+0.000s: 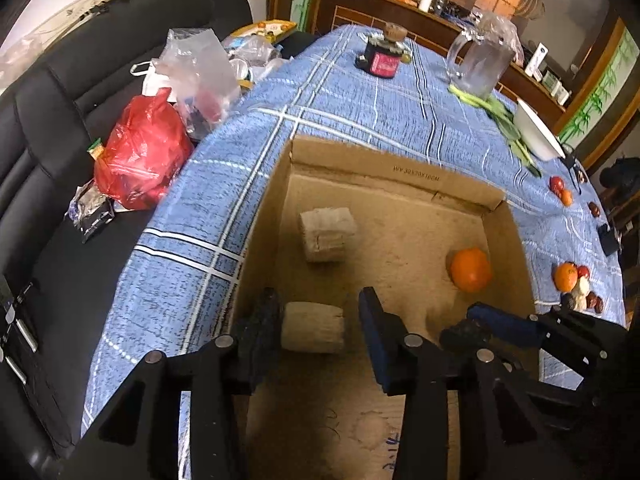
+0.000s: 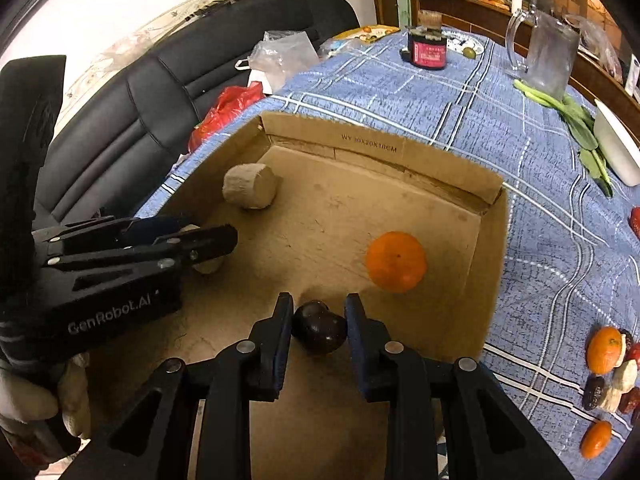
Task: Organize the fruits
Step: 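Place the yam piece and dark plum into the cardboard box, release both, then grasp a mandarin with the left gripper while the right gripper grasps a red date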
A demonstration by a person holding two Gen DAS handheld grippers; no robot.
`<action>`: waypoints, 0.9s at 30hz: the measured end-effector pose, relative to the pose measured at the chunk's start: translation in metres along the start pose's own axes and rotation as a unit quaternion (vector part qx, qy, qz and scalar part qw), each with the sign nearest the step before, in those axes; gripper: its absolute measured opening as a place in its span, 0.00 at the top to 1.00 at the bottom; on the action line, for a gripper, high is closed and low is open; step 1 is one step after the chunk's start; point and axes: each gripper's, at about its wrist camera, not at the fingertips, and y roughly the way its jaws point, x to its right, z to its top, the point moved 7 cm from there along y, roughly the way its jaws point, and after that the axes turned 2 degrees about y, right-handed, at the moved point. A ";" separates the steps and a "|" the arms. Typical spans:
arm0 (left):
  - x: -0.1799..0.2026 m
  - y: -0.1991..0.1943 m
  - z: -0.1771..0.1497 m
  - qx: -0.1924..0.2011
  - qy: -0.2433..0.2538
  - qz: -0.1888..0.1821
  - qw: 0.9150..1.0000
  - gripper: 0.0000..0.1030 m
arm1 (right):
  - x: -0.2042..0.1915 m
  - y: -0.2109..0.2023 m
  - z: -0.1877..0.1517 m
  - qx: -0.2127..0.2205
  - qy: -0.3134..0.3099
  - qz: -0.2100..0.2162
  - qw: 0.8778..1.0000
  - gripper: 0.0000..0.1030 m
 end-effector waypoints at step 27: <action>0.198 -0.030 -0.036 0.008 0.053 -0.072 0.996 0.53 | 0.241 -0.168 -0.141 0.066 0.227 -0.096 0.967 0.48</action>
